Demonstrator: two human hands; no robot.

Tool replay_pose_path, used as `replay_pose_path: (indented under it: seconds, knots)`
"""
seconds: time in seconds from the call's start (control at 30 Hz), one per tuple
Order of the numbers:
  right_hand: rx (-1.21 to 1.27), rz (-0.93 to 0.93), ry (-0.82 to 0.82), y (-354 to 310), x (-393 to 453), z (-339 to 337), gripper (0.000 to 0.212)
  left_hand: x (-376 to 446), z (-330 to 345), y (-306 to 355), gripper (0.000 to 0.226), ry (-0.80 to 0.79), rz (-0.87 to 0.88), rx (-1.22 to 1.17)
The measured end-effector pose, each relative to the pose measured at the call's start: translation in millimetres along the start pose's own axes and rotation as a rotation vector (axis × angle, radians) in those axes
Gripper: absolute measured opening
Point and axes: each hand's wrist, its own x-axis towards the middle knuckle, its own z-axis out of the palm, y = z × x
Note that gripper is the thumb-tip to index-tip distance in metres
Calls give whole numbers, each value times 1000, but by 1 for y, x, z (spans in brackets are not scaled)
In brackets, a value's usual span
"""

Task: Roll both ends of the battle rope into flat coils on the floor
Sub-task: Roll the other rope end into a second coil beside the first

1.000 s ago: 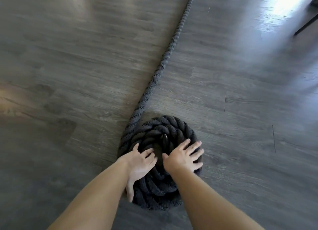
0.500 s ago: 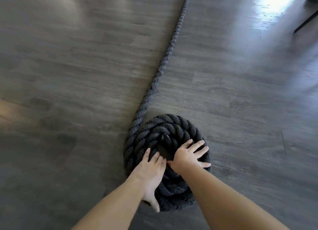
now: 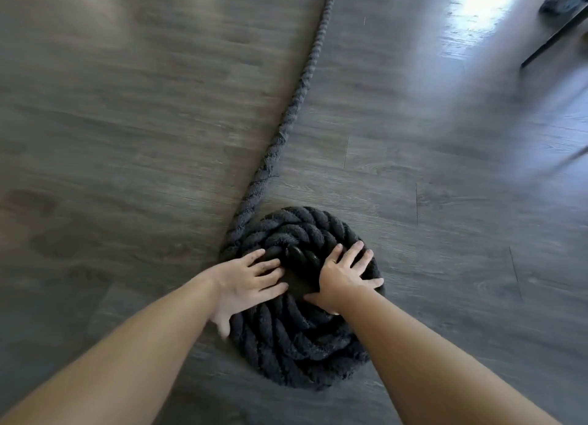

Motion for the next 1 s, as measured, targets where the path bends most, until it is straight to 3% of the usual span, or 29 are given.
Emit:
replay_pose_path:
  seconds: [0.17,0.27,0.33,0.4,0.5,0.63,0.83,1.0]
  knots:
    - [-44,-52,35,-1,8,-12,124,4,-2,0,143,-2,-22,-14]
    - [18,-73,120,-1,5,-1,105,6,-8,1,142,-26,-32,10]
    - [128,-9,199,-2,-3,14,91,9,-12,2,142,-30,-52,-2]
    - [306,186,231,-10,-11,22,87,13,-14,1,144,-36,-98,-28]
    - [605,452,154,-28,-14,19,95,18,-16,-2,146,-68,-169,-115]
    - [703,501,105,-40,-6,6,111,24,-22,-8,145,-93,-213,-205]
    - [872,751,11,-53,1,-25,124,42,-41,-12,143,-150,-285,-278]
    - [821,765,-81,-41,18,-46,124,41,-23,-38,138,35,-179,-337]
